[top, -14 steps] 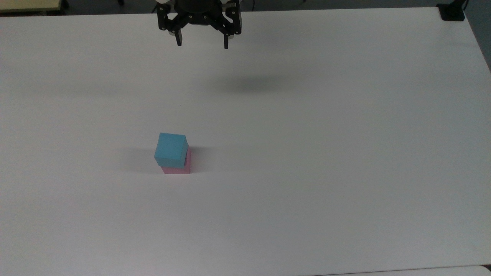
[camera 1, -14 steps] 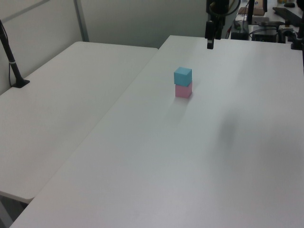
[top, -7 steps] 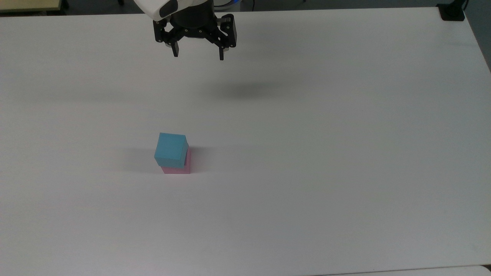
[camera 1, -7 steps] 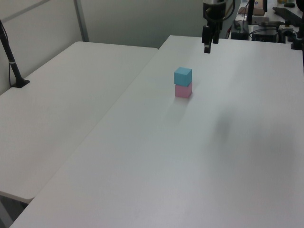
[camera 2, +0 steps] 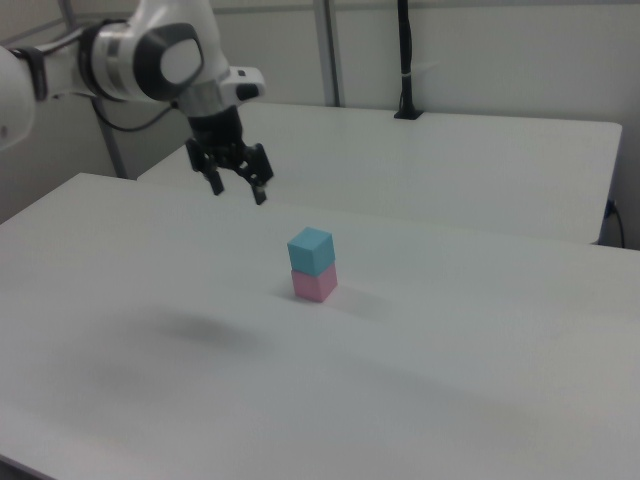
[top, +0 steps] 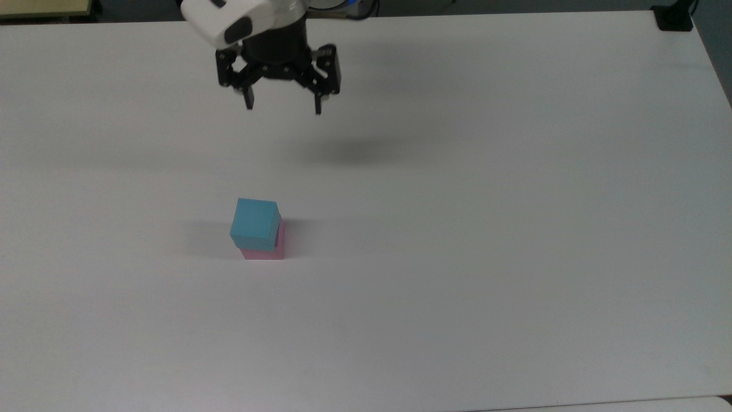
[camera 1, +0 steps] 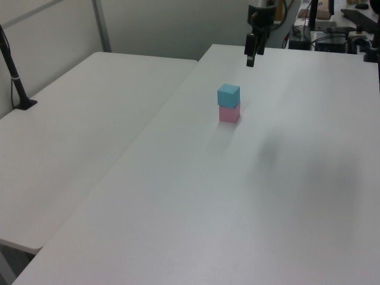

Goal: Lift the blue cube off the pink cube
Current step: 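Move the open gripper down toward the light-blue cube on the pink cube, then close the gripper around the light-blue cube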

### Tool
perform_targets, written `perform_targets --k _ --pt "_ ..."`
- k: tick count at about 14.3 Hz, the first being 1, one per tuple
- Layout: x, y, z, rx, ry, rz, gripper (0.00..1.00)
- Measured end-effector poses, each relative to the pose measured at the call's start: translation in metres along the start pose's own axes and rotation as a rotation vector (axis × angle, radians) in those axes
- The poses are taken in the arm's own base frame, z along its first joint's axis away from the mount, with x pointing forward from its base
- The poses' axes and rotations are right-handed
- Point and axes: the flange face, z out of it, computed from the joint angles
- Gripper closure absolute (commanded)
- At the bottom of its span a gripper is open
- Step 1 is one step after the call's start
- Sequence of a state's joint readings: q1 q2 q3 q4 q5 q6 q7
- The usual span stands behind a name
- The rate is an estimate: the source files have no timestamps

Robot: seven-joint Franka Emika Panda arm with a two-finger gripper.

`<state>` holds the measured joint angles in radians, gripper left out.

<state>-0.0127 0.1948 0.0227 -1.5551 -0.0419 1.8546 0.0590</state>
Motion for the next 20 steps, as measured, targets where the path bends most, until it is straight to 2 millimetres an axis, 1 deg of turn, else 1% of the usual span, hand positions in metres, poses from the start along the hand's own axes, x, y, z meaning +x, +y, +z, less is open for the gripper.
perform_targets --k 2,5,6,8,9,10,12,16,17,19,20 --pt "0.013 0.008 0.024 -0.017 0.019 0.005 0.00" --pt "0.031 0.014 0.062 -0.023 0.057 0.008 0.00" --pt "0.039 0.015 0.084 -0.023 0.073 0.007 0.00" --pt "0.047 0.016 0.110 -0.042 0.085 -0.005 0.00" --pt "0.050 0.020 0.121 -0.054 0.087 -0.007 0.00" --pt "0.052 0.025 0.127 -0.062 0.090 -0.004 0.00" --pt "0.054 0.033 0.135 -0.069 0.098 0.006 0.00" --pt "0.061 0.034 0.149 -0.067 0.101 0.037 0.00" --pt "0.063 0.032 0.153 -0.065 0.109 0.049 0.15" --pt "0.065 0.028 0.159 -0.062 0.115 0.067 0.57" --pt "0.065 0.028 0.159 -0.062 0.116 0.070 0.71"
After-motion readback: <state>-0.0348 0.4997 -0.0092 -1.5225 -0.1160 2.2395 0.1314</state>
